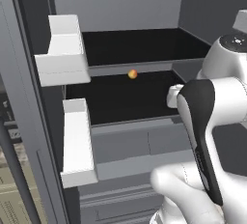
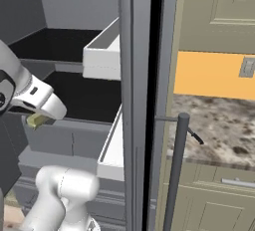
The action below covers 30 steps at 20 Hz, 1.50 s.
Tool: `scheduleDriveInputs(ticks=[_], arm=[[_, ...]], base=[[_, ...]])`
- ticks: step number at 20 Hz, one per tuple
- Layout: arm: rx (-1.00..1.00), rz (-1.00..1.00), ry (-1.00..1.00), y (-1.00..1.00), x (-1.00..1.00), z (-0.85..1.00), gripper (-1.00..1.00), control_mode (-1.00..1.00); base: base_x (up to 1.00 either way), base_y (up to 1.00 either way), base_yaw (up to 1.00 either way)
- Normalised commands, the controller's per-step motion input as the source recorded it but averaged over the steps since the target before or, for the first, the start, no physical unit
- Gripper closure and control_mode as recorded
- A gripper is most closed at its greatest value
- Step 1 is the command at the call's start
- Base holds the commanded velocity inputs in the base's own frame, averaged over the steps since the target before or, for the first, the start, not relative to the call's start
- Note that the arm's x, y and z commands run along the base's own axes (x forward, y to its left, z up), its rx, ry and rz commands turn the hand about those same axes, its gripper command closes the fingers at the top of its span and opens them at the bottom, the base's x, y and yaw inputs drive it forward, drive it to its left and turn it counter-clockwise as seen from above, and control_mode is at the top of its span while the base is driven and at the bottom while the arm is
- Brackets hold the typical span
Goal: Retrieve the butter from the fridge and place it on a plate on the dining table. Then retrieve the butter knife by the fridge and place it near the plate.
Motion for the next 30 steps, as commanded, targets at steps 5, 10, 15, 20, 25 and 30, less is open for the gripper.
scheduleDriveInputs(ticks=[5,10,15,20,25,30], arm=[[0.00,0.00,0.00,0.00,0.00,0.00,1.00,1.00],[0.00,0.00,0.00,0.00,0.00,0.00,1.00,1.00],[0.00,0.00,0.00,0.00,0.00,0.00,1.00,1.00],[0.00,0.00,0.00,0.00,0.00,0.00,1.00,1.00],[0.00,0.00,0.00,0.00,0.00,0.00,1.00,1.00],[0.00,0.00,0.00,0.00,0.00,0.00,1.00,1.00]], base=[[-0.70,0.00,-0.01],[-0.63,0.01,-0.01],[-0.53,0.01,0.00],[-0.67,0.01,0.00],[-0.71,0.00,0.00],[-0.26,-0.12,-0.28]])
